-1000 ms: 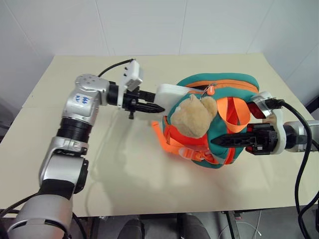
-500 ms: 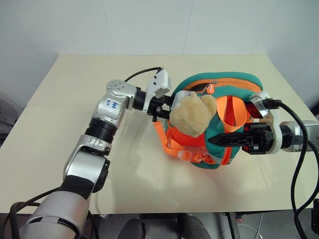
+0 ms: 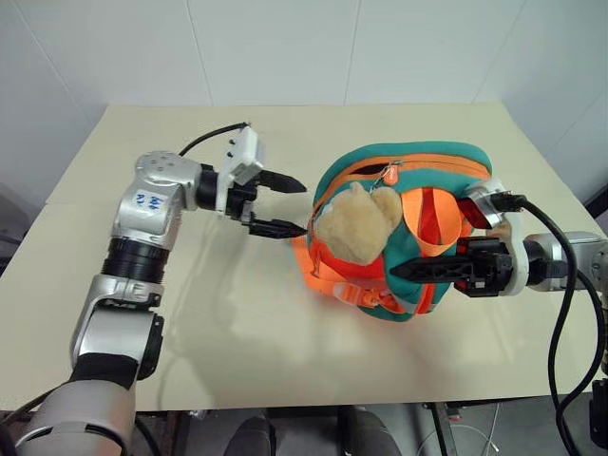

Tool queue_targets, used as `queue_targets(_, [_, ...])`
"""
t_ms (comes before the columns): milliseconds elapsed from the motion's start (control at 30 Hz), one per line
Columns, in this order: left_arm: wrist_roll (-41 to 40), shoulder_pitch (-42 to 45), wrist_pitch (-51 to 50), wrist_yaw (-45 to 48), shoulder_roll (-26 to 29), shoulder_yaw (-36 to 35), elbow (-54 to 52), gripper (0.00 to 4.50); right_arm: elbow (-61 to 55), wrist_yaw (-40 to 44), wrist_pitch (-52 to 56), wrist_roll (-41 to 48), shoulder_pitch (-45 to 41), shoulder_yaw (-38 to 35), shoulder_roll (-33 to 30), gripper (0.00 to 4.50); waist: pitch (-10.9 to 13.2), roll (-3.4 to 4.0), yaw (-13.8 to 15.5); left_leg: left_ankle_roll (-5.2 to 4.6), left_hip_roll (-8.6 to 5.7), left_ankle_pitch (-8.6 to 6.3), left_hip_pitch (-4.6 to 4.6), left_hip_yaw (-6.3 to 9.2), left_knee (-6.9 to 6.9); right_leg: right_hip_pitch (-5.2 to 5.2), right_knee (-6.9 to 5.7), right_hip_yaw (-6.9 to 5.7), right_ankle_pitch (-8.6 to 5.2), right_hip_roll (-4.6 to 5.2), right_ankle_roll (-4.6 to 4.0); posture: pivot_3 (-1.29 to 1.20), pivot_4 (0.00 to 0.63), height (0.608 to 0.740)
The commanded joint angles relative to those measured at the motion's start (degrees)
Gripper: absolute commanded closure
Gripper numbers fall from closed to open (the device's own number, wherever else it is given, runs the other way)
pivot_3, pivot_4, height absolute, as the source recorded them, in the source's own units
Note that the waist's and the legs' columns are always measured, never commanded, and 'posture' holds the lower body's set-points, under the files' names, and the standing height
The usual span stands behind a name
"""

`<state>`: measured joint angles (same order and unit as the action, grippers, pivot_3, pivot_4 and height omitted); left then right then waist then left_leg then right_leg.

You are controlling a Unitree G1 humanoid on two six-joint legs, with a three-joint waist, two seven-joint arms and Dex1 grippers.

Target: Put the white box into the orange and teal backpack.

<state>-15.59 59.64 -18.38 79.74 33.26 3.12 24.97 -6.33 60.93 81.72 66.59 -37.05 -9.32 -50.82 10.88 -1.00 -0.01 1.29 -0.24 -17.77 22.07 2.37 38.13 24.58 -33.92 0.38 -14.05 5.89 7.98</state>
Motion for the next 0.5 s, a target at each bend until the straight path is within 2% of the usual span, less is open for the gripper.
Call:
queue_targets(33, [-4.3, -0.1, -0.6, 0.7, 1.4, -3.7, -4.3, 0.03, -0.5, 0.8, -0.4, 0.5, -0.4, 0.5, 0.3, 3.95, 0.0, 0.0, 0.0, 0.0, 0.0, 0.0, 0.0, 0.01, 0.0, 0.0, 0.01, 0.0, 0.0, 0.0, 0.0, 0.0, 0.15, 0.74])
queue_targets(200, [-11.5, -1.7, -5.7, 1.3, 0.5, -6.1, -12.2, 0.03, -0.4, 1.0, -0.8, 0.3, -0.2, 0.8, 0.1, 3.95, 0.0, 0.0, 0.0, 0.0, 0.0, 0.0, 0.01, 0.01, -0.01, 0.0, 0.02, 0.0, 0.0, 0.0, 0.0, 0.0, 0.15, 0.74])
queue_targets(500, [-16.0, -5.8, -11.0, 0.9, -1.6, -1.9, -24.3, 0.03, -0.7, 0.7, -0.6, 0.5, 0.2, 0.5, 0.1, 3.95, 0.0, 0.0, -0.1, 0.0, 0.0, 0.0, -0.01, 0.0, 0.02, -0.01, -0.06, 0.03, 0.0, -0.01, 0.0, 0.0, 0.15, 0.74])
